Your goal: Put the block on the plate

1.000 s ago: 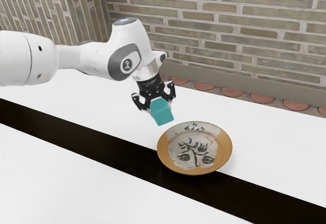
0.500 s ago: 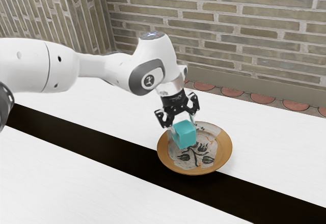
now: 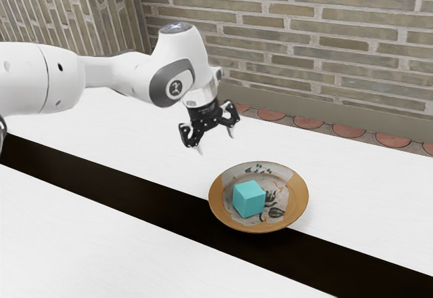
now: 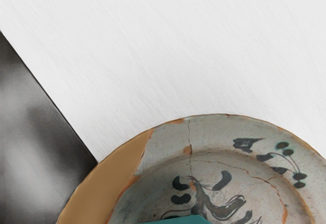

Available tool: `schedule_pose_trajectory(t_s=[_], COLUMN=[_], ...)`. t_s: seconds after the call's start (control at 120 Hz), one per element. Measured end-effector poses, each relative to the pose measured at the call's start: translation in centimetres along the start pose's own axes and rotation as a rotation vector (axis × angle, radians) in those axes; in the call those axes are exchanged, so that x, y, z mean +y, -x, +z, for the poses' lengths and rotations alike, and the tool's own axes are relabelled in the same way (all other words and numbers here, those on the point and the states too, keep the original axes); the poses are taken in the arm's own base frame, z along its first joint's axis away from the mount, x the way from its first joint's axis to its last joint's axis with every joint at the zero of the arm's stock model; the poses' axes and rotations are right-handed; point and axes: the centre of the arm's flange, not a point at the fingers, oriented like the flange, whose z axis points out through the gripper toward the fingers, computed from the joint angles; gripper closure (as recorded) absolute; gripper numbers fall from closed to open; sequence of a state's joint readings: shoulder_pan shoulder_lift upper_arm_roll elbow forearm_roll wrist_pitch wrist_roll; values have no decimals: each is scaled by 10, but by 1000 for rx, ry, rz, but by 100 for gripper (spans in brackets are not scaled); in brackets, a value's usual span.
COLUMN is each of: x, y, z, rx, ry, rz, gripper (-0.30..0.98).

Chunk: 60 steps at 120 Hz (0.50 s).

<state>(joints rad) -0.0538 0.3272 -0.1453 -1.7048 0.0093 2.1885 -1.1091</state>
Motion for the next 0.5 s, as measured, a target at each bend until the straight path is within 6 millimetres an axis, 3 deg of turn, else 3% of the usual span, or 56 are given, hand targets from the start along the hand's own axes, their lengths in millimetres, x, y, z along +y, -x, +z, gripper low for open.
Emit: schedule_pose_trajectory(t_s=[0.142,0.208,0.333,0.5], x=[-27,-41,-69,-85], y=[-42,-57,-60,-51], z=[-27,-53,-91,-134], rx=[78,108,123,136], ry=[-37,-45,-72,-98], rz=[154,211,319,458], gripper=[1,1,0,0])
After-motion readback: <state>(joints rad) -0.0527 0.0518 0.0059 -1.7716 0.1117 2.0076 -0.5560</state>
